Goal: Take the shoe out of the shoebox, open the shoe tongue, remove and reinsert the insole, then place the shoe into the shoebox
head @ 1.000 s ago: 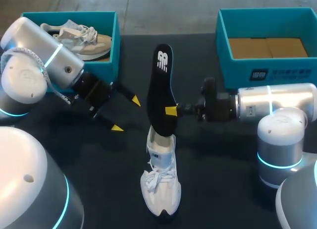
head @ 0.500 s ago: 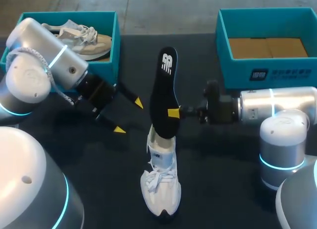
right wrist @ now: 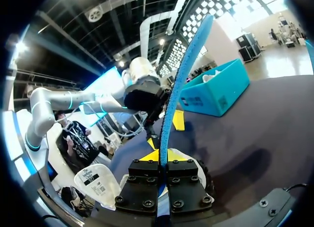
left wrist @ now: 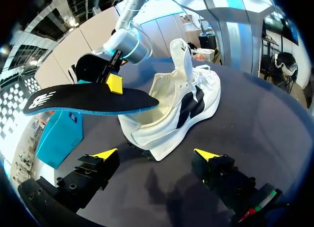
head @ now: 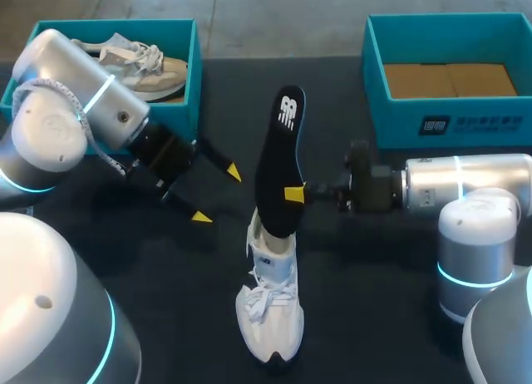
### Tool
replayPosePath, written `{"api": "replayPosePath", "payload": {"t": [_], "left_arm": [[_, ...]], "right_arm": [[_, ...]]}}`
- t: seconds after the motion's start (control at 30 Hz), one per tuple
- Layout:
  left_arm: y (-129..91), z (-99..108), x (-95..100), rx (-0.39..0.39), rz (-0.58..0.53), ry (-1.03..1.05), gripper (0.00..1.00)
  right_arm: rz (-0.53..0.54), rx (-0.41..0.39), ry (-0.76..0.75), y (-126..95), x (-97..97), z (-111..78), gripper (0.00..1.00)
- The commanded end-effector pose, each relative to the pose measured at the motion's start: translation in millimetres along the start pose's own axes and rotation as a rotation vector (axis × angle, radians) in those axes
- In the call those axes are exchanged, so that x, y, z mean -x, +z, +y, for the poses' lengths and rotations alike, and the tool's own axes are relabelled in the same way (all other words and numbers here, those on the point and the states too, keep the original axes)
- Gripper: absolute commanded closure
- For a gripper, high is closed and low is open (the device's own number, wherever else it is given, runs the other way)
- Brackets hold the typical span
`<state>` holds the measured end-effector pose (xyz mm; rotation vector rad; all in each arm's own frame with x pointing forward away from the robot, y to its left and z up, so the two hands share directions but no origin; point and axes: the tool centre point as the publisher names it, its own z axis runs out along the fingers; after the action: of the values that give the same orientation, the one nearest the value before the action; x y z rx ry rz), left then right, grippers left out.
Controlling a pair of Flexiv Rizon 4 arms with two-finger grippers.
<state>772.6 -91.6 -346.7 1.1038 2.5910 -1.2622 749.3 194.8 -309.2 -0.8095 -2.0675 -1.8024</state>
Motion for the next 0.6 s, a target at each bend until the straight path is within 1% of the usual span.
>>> {"api": "replayPosePath", "payload": {"t": [0.03, 0.23, 0.6], "left_arm": [[0.3, 0.1, 0.3, 0.002, 0.002, 0.000, 0.00], [0.3, 0.1, 0.3, 0.002, 0.002, 0.000, 0.00], [0.3, 0.1, 0.3, 0.002, 0.002, 0.000, 0.00]], "right_arm": [[0.001, 0.003, 0.001, 0.6, -1.5, -3.6, 1.00], [0.004, 0.006, 0.001, -0.7, -1.4, -4.1, 1.00], [0.020, 0.000, -0.039, 6.4, -6.7, 8.4, 1.00]]}}
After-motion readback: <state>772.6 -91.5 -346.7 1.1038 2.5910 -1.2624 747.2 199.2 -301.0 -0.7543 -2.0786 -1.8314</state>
